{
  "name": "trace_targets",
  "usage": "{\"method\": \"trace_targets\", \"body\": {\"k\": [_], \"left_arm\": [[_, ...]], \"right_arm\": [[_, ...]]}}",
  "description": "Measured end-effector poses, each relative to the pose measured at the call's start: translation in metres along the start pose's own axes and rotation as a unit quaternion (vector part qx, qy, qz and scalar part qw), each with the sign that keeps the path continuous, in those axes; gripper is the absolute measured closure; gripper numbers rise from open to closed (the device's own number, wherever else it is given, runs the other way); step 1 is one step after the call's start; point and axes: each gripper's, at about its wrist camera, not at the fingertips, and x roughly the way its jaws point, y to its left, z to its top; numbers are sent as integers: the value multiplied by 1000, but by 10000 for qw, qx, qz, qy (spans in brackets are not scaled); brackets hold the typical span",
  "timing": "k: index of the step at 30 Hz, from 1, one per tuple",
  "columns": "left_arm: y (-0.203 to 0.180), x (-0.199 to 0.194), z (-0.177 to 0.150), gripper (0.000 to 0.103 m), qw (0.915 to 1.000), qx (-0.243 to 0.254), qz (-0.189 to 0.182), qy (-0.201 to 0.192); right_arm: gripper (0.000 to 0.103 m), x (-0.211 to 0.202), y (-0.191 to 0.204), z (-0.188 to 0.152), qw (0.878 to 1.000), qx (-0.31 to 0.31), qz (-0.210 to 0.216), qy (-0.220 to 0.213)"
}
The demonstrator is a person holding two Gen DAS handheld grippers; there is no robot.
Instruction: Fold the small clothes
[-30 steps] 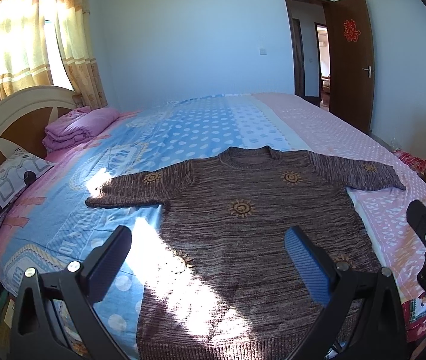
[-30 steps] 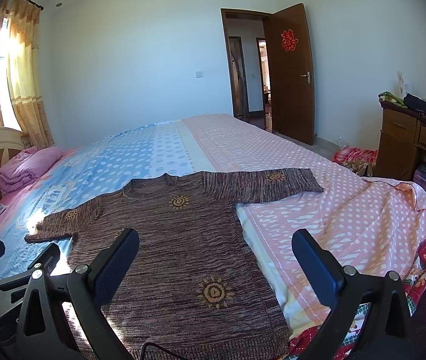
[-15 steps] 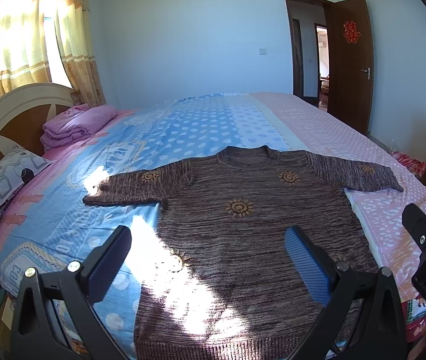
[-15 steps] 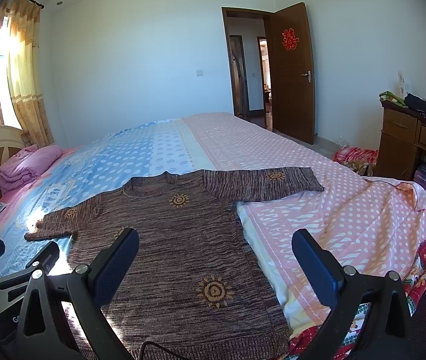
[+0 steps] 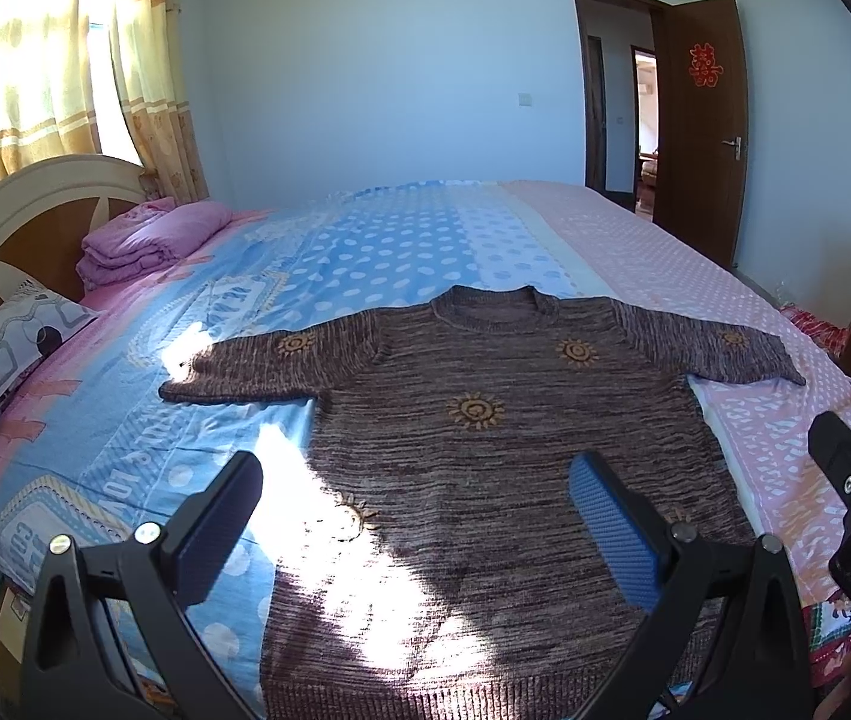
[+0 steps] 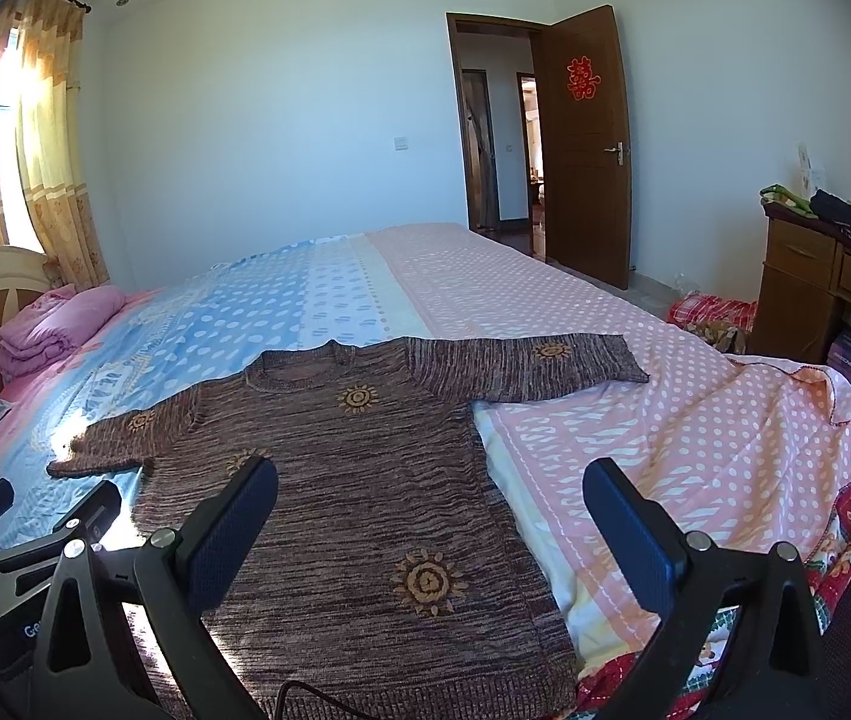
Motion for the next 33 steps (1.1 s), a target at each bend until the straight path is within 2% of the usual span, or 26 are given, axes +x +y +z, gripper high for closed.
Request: {"method": "trace_targets", "body": {"k": [8, 14, 17, 20, 24, 25, 28, 31, 33], "left_arm": [[6, 27, 0, 0, 9998, -70, 2, 208], [10, 61, 7, 0, 9991, -110, -76, 400], [16, 88, 17, 0, 9973, -37, -311, 665], [31, 118, 32, 0, 9959, -121, -274, 856], [54, 152, 52, 0, 9968, -319, -25, 730], [59, 161, 57, 0, 9969, -385, 58, 685], [72, 191, 63, 0, 9960, -542, 112, 697], [81, 220, 54, 0, 9938, -664, 162, 877], [85, 238, 43, 0, 9918, -753, 291, 986]], "right_arm": [[1, 20, -1, 2, 9998, -111, -187, -2], [1, 59, -5, 20, 9995, -254, -146, 91], [1, 92, -20, 33, 9990, -141, -183, 386], [1, 122, -58, 46, 9971, 351, -269, 618], [2, 151, -137, 71, 9886, 1417, -263, 427], [4, 158, -157, 78, 9849, 1646, -366, 384], [20, 188, -215, 97, 9719, 2223, -652, 418], [30, 230, -260, 101, 9572, 2689, -754, 763], [33, 261, -274, 97, 9496, 2866, -683, 1066]]}}
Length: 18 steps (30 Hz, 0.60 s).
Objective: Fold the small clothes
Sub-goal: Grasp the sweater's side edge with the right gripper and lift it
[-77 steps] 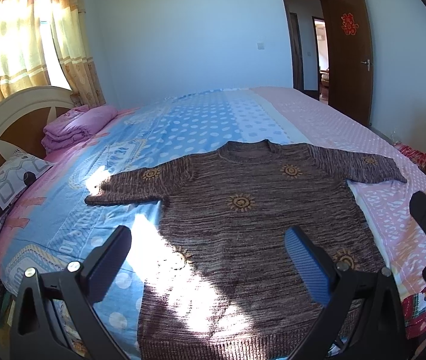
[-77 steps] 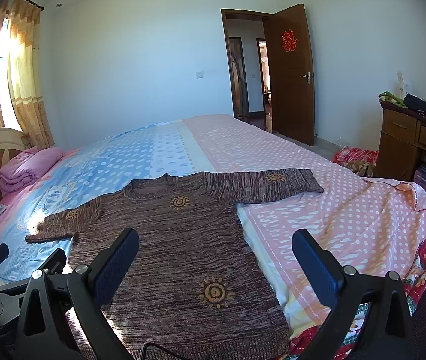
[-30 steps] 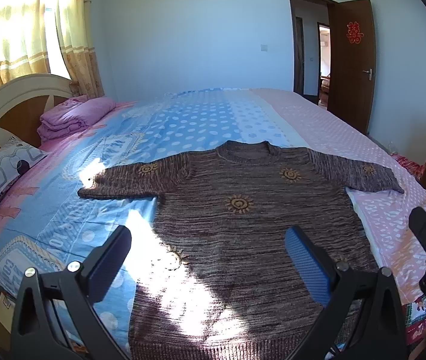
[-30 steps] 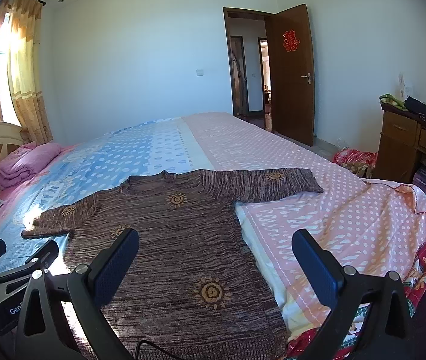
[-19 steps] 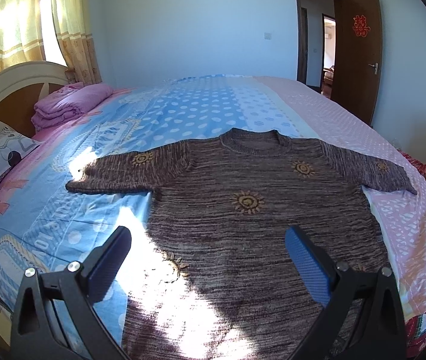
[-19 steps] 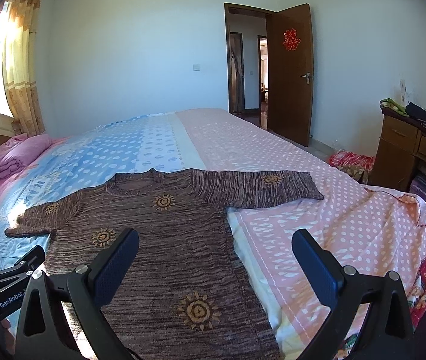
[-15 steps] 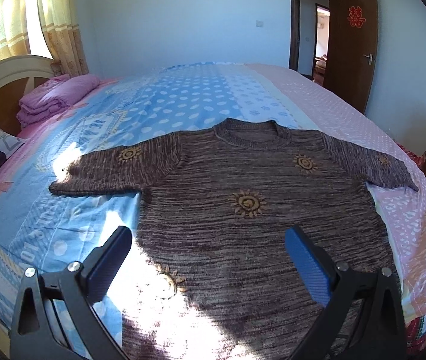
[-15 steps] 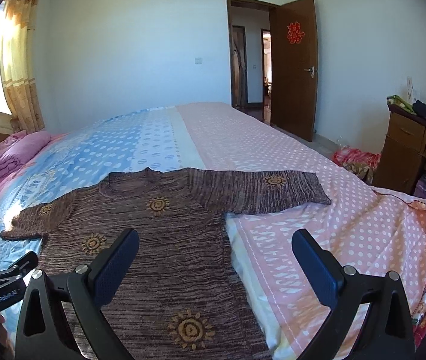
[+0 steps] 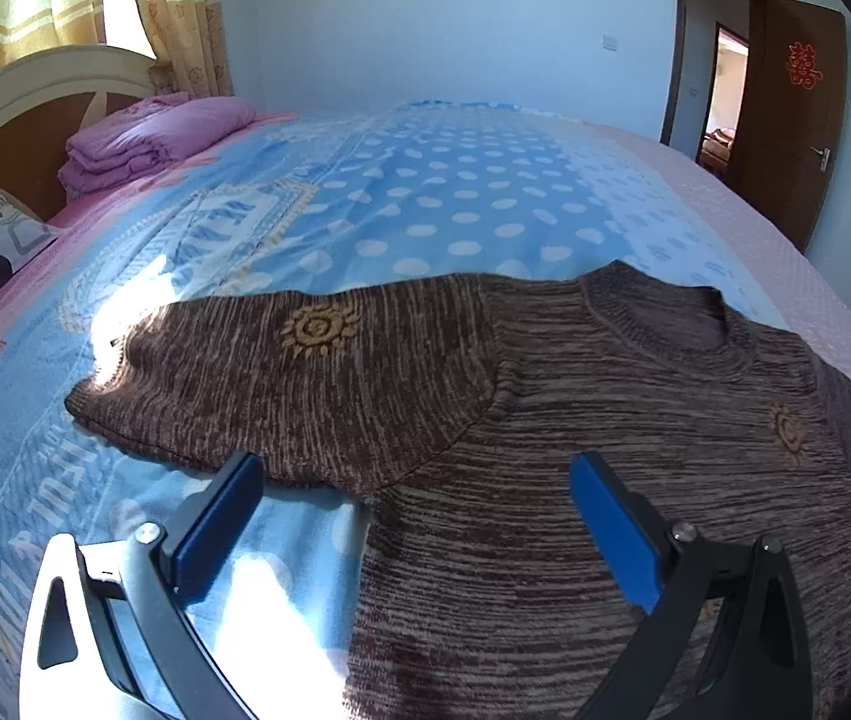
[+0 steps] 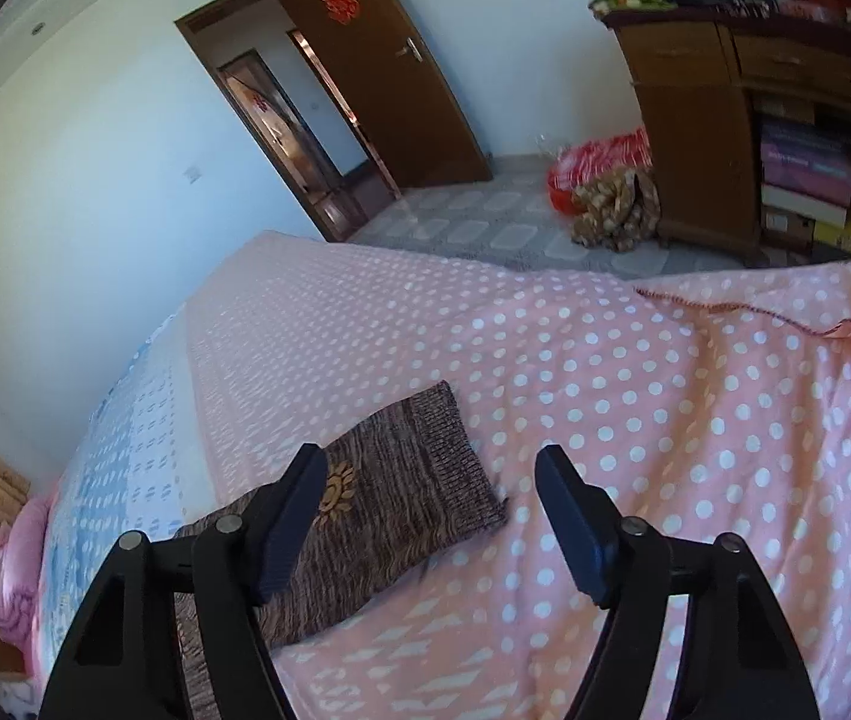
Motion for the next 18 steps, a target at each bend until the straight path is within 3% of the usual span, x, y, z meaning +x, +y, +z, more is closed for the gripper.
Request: {"method": "trace_targets", "body": {"k": [5, 10, 13, 15, 17, 18], "left_arm": [[-4, 27, -17, 0, 9997, 19, 222, 139], [-16, 29, -20, 0, 9991, 296, 257, 166], [-16, 35, -20, 0, 9987, 338, 222, 317], [-11, 38, -20, 0, 9991, 191, 111, 362], [-6, 40, -19, 0, 9991, 8, -12, 427], [-3, 42, -19, 0, 9989, -71, -77, 464]], "right_arm": [[36, 64, 10, 2, 9975, -375, -421, 436], [41, 104, 10, 3, 9935, -586, -836, 503], [41, 112, 22, -1, 9858, -1135, -1149, 457], [50, 113, 31, -7, 9772, -1568, -1347, 484], [75, 112, 36, -8, 9742, -1798, -1250, 542], [81, 112, 39, -8, 9730, -1868, -1219, 595]]}}
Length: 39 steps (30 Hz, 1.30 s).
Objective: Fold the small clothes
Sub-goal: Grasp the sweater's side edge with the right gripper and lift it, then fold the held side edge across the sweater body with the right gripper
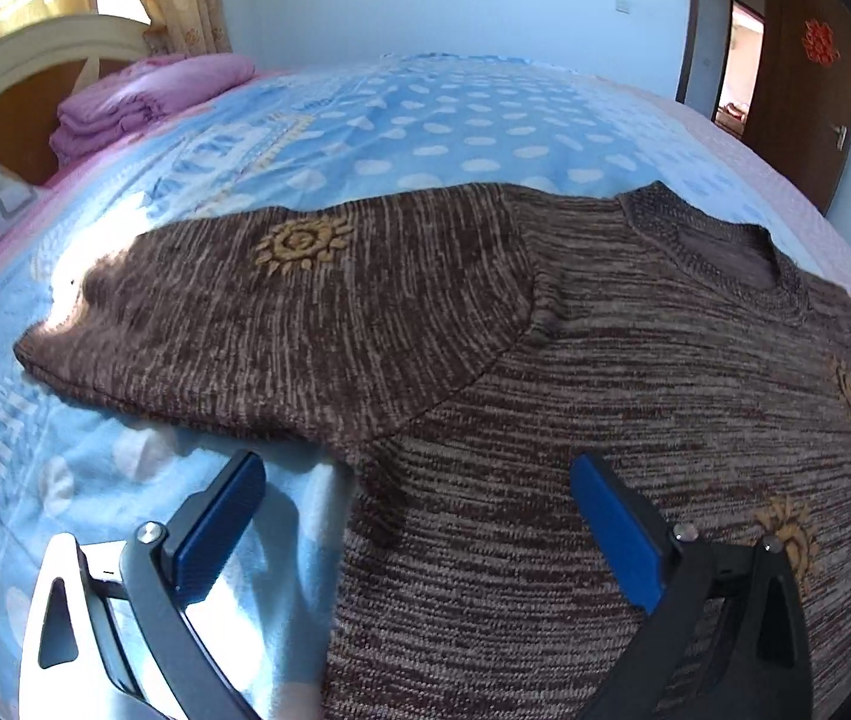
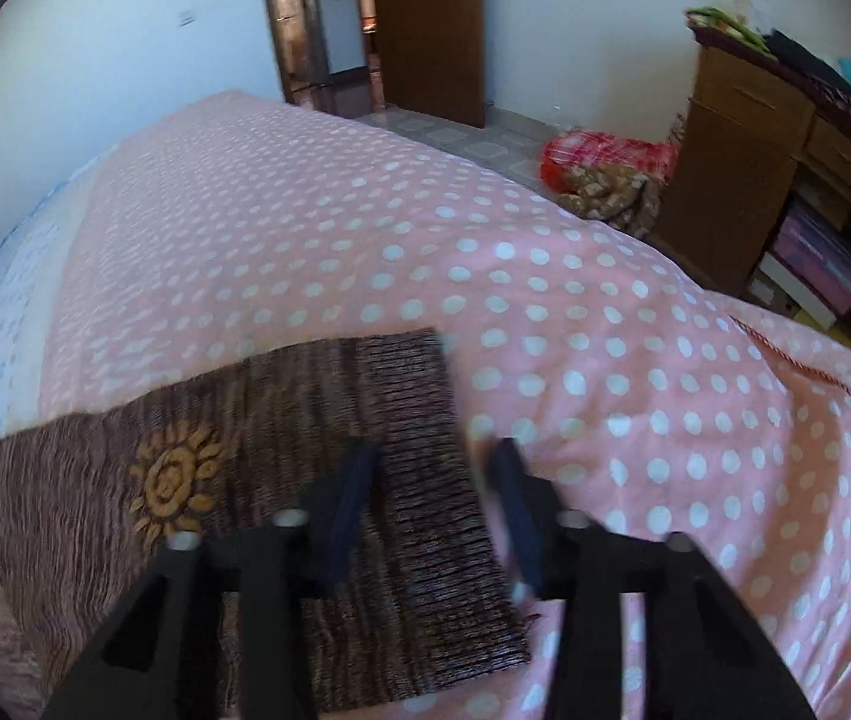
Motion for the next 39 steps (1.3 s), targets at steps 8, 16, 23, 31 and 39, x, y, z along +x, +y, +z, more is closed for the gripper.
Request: {"method": "trace_targets", "body": {"k": [8, 16, 23, 31, 39], "left_arm": [[3, 1, -2, 0, 9998, -157, -99, -23], [9, 0, -4, 0, 9994, -270, -209, -100], [13, -2, -5, 0, 9985, -377, -355, -187], [16, -1, -5, 0, 9976, -444, -473, -258], [18, -2, -6, 0, 9968, -493, -551, -294]], "right_arm": [[97, -47, 27, 17, 9994, -2, 275, -231], [97, -135, 146, 6, 9845, -719, 1500, -553], [97, -146, 291, -53, 9610, -1374, 2379, -308], [96, -94, 386, -139, 9566, -1846, 2254, 63], [88, -93, 325, -121, 9273, -924, 3623, 193]]}}
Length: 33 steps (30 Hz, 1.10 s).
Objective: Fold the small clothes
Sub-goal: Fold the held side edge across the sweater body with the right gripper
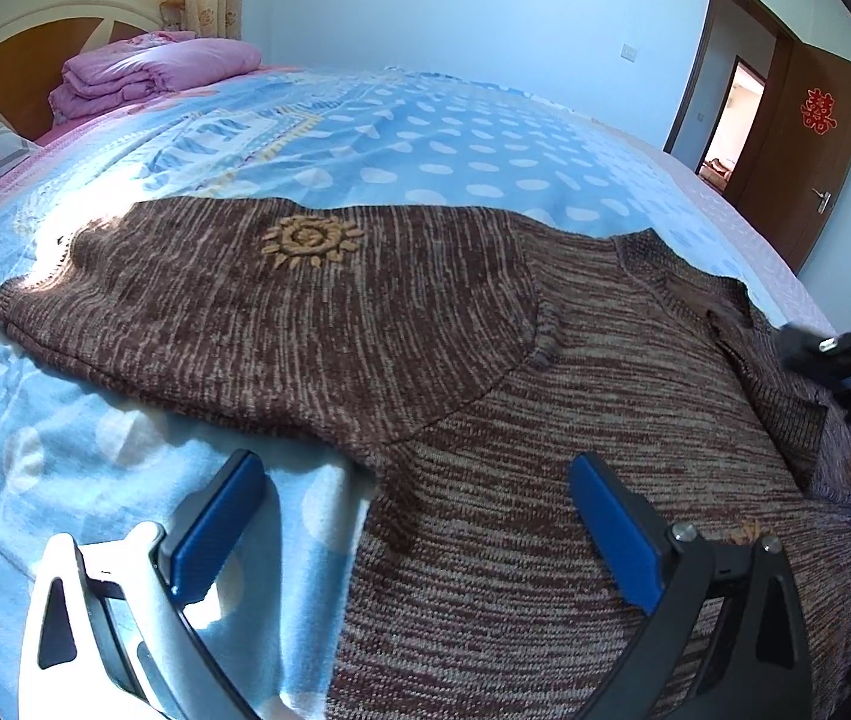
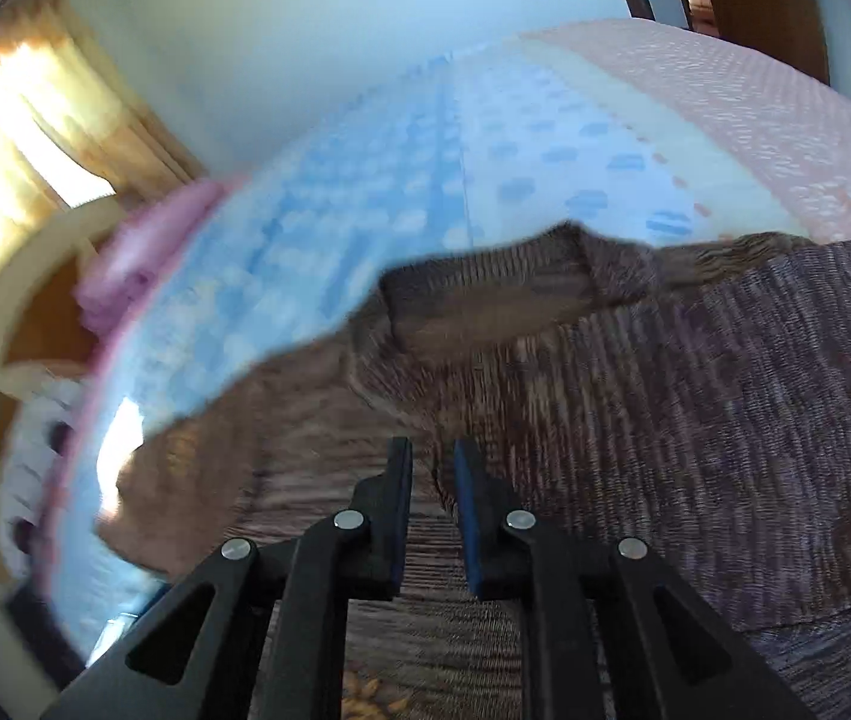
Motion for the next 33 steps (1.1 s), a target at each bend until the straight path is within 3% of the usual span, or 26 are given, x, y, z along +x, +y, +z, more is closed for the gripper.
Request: {"method": "trace_targets", "body": {"k": [2, 3, 6, 11, 13, 17, 18, 21, 24, 26, 29, 33], "left_arm": [[0, 0, 0, 0, 10000, 1, 1, -3], [0, 0, 0, 0, 10000, 1, 2, -3], [0, 0, 0, 0, 10000, 5, 8, -2], [-1, 1, 0, 0, 10000, 31, 49, 25], [-1, 2, 0, 0, 10000, 42, 64, 30], [-2, 3, 0, 0, 9999, 57, 82, 45], [-1, 3, 0, 0, 9999, 61, 89, 52], [-2, 4, 0, 0, 9999, 64, 96, 54], [-2, 5, 0, 0, 9999, 72, 112, 70], [-2, 6, 1, 0, 9998, 88, 139, 88], [-3, 7, 1, 0, 9997, 114, 181, 131], [-5, 8, 2, 0, 9993, 185, 249, 190]], "right_arm": [[88, -19, -11, 0, 9984, -48, -494, -267], [88, -24, -14, -2, 9966, -224, -761, -218], [88, -18, -10, -20, 9922, -679, -1047, 32], [88, 14, -8, -50, 9932, -717, -728, 567], [88, 18, 1, -59, 9896, -1024, -947, 356], [88, 7, 6, -59, 9867, -1171, -1059, 381], [88, -6, 5, -57, 9859, -1225, -1125, 169], [88, -43, -10, -49, 9747, -1353, -1721, -461], [88, -51, -54, -45, 9607, -1056, -2546, -320], [88, -47, -93, -49, 9584, -690, -2770, -42], [88, -57, -114, -48, 9755, -314, -2163, -253], [88, -57, -116, -51, 9754, -345, -2140, -400]]}}
